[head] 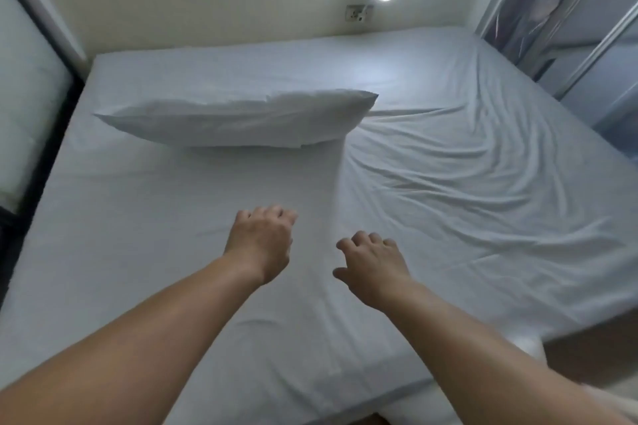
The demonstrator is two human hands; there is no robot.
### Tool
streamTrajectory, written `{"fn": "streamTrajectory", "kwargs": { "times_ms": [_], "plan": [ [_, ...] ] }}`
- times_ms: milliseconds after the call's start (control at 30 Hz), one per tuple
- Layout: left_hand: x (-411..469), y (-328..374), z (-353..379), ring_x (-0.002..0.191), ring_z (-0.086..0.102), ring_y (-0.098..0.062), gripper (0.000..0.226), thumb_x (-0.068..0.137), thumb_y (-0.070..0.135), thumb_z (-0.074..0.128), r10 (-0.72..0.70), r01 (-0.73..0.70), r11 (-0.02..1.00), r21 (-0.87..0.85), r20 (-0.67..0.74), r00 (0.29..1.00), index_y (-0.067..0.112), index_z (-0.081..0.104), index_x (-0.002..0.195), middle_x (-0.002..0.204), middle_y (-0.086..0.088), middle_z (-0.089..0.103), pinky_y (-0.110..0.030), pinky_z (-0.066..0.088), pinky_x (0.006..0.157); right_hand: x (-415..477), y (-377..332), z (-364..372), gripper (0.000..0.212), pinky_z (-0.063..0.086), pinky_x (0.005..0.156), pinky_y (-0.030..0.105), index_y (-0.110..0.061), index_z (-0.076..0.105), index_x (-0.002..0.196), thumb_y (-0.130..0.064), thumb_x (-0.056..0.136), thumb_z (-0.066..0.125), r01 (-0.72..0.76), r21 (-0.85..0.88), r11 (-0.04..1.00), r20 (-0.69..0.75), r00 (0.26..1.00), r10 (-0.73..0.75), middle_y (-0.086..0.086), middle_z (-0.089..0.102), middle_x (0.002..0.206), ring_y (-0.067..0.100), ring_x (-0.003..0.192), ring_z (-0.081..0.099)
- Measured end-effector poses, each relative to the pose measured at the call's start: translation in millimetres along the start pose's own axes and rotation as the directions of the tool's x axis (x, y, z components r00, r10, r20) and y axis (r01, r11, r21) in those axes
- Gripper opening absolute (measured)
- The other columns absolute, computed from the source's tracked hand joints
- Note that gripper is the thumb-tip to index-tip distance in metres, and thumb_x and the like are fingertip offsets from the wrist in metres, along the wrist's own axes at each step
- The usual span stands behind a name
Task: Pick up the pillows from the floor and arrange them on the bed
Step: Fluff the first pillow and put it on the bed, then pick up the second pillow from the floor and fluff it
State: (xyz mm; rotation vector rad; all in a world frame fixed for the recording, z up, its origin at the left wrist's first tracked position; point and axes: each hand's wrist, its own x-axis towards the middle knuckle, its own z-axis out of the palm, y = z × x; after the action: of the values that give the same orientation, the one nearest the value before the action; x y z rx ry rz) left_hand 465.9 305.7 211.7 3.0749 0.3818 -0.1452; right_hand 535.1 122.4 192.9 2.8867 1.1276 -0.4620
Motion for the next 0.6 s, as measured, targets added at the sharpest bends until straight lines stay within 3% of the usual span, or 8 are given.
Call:
{"fn": "streamTrajectory", "kwargs": {
  "times_ms": [200,333,500,600],
  "plan": [
    [19.9,58.6,55.7,0.117,0.052,-0.027,0.041,0.093,0.029,0.049,0.192,-0.191,0.981,-0.022,0.169,0.967,0.024,0.046,0.134,0.131,-0.003,0.055,-0.039,0.036,0.095,-47.5,56.3,55.0,0.051,0.037,0.095,0.045,-0.019,0.042,0.133,-0.049,0.092,0.049,-0.269,0.104,0.958,0.176,0.953,0.248,0.01,0.048,0.131,0.031,0.118,0.044],
    [-1.4,142.5,100.1,0.117,0.052,-0.027,0.043,0.093,0.031,0.05,0.428,-0.418,0.904,-0.095,0.243,0.87,0.023,0.044,0.135,0.132,-0.003,0.054,-0.04,0.038,0.095,-122.0,99.7,116.0,0.056,0.038,0.095,0.045,-0.019,0.041,0.134,-0.05,0.089,0.051,-0.48,0.146,0.865,0.317,0.851,0.419,0.011,0.046,0.133,0.032,0.12,0.043],
    [-52.9,269.2,169.1,0.116,0.049,-0.029,0.046,0.091,0.032,0.051,0.713,-0.7,0.693,-0.169,0.301,0.633,0.026,0.04,0.136,0.134,-0.005,0.05,-0.041,0.038,0.095,-238.2,153.7,210.9,0.071,0.038,0.098,0.047,-0.021,0.032,0.14,-0.054,0.084,0.059,-0.754,0.217,0.62,0.417,0.646,0.639,0.008,0.041,0.14,0.03,0.125,0.041],
    [-87.0,333.1,219.6,0.131,0.033,-0.036,0.071,0.084,0.043,0.062,0.8,-0.834,0.538,-0.123,0.387,0.459,0.033,0.023,0.143,0.15,-0.011,0.03,-0.05,0.031,0.105,-313.4,184.1,270.3,0.096,0.038,0.1,0.048,-0.024,0.013,0.148,-0.056,0.076,0.067,-0.876,0.223,0.427,0.504,0.479,0.719,0.006,0.028,0.149,0.03,0.131,0.034]
  ]
}}
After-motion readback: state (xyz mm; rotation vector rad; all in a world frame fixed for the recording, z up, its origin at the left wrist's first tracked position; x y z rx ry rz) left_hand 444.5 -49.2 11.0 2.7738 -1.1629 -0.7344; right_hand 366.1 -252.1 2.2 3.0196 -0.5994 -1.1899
